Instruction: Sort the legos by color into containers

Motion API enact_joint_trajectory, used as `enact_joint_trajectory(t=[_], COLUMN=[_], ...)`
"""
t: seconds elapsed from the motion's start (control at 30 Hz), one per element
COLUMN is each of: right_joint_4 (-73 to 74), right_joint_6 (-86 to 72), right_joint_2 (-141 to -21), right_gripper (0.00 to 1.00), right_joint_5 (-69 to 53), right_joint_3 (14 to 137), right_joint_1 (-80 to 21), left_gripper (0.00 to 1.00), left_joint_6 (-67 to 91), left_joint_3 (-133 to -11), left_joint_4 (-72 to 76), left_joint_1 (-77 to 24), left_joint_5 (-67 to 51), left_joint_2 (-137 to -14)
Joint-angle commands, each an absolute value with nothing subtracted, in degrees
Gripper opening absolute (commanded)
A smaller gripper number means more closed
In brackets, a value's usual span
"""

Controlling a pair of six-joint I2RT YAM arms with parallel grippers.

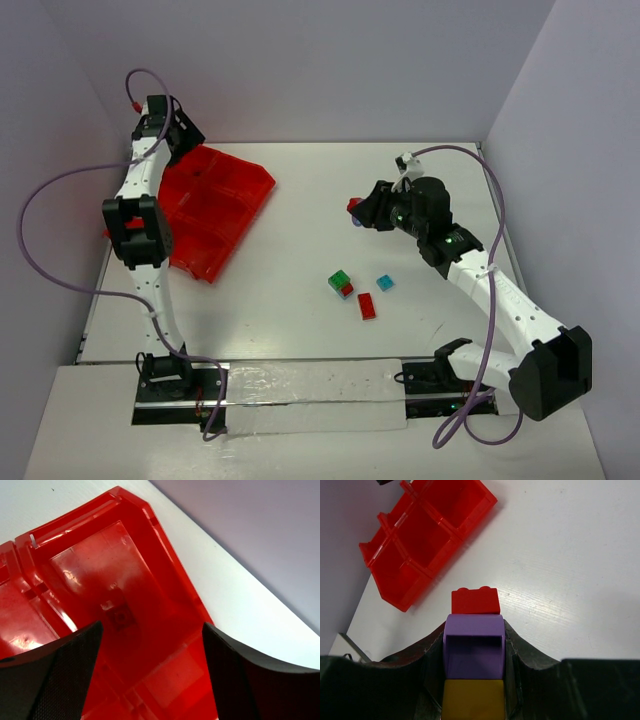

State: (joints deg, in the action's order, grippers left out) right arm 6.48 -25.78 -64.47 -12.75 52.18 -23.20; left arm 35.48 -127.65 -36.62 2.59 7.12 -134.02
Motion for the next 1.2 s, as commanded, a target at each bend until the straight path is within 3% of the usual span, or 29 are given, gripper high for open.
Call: enact_joint_trajectory(t=[0.0,0.13,0.3,0.4,0.53,0.7,0.87,1.17], right_joint_4=[4.48,4.75,2.34,-2.24,-7.62,-11.18,-9.5,-9.45], right_joint_6=[-26.19,-26.28,-26.28,-26.16,-27.47,-28.54,-27.51,-27.51], right_joint_2=[-61.81,-60.64,-59.19,-59.47,-59.6,-59.07,-60.93,-62.84], right_gripper=[0.0,0.0,0.0,0.0,0.0,0.0,0.0,0.0], right_joint_5=[-15.21,-19.21,-27.56,-39.16,-52.36,-58.61,-59.05,-58.28], right_joint_3=[54.4,54.84,54.18,53.65,52.49,51.78,53.35,54.1], right_joint_1=[-23.12,-23.12,-23.07,-23.12,-23.12,-23.2,-23.47,-24.08], left_gripper=[0.86,0.86,0.86,0.85,0.86,0.87,0.89,0.88], left_joint_6=[33.3,31.17,31.96,32.34,30.96,32.72,29.89,34.6], left_joint_3=[-123.93,-106.76,-79.1,-68.67,-63.18,-60.51,-64.32,-65.45], left_joint_4=[-36.45,-29.8,-11.89,-2.9,2.49,8.85,4.2,11.61], left_joint_1=[0.51,-6.28,-11.92,-15.26,-19.88,-22.14,-25.92,-27.79], left_joint_5=[4.41,-5.47,-27.99,-36.66,-49.64,-61.2,-60.85,-63.84], left_joint_2=[-118.74,-102.26,-82.28,-75.86,-73.27,-73.53,-75.41,-74.27])
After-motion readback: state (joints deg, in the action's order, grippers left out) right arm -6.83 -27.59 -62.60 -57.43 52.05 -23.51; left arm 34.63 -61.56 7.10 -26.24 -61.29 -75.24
